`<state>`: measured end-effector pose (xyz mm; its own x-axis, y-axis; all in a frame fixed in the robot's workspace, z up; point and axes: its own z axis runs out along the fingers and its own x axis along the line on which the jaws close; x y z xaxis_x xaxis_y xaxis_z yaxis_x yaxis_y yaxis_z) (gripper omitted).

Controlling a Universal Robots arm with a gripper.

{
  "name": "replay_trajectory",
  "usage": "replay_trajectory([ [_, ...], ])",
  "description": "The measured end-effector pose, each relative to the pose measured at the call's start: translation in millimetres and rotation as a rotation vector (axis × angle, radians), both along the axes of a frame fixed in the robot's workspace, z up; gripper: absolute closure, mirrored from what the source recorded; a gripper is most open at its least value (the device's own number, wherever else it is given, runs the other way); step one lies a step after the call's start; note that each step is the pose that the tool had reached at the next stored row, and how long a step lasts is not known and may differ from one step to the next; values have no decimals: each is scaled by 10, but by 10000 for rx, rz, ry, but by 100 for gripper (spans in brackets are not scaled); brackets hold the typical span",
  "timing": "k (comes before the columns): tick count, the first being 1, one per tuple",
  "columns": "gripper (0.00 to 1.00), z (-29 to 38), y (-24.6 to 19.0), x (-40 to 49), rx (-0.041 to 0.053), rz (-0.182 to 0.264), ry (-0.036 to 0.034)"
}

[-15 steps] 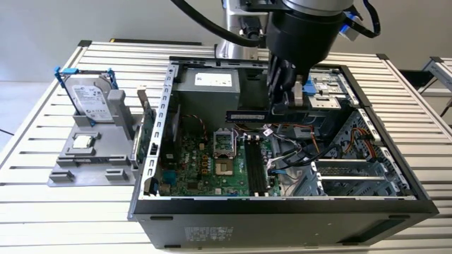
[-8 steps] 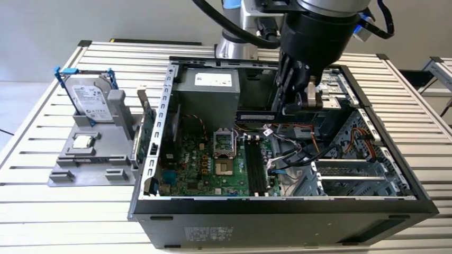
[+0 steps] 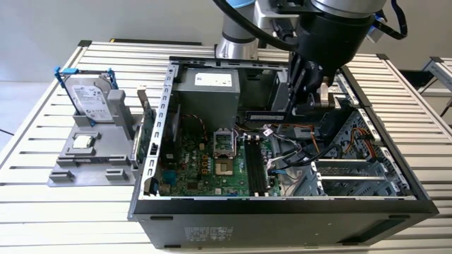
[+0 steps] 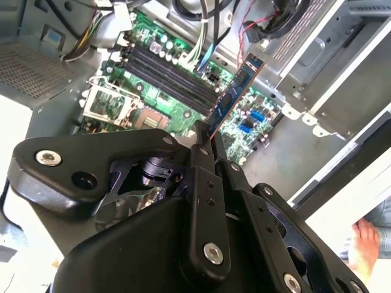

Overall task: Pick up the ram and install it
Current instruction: 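Insert the ram into the slot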

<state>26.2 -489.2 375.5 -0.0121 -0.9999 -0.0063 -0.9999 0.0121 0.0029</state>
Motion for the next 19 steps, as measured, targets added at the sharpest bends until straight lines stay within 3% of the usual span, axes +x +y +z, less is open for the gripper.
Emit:
replay_trajectory([
  [19,100,0,-1,34,0,-90,0],
])
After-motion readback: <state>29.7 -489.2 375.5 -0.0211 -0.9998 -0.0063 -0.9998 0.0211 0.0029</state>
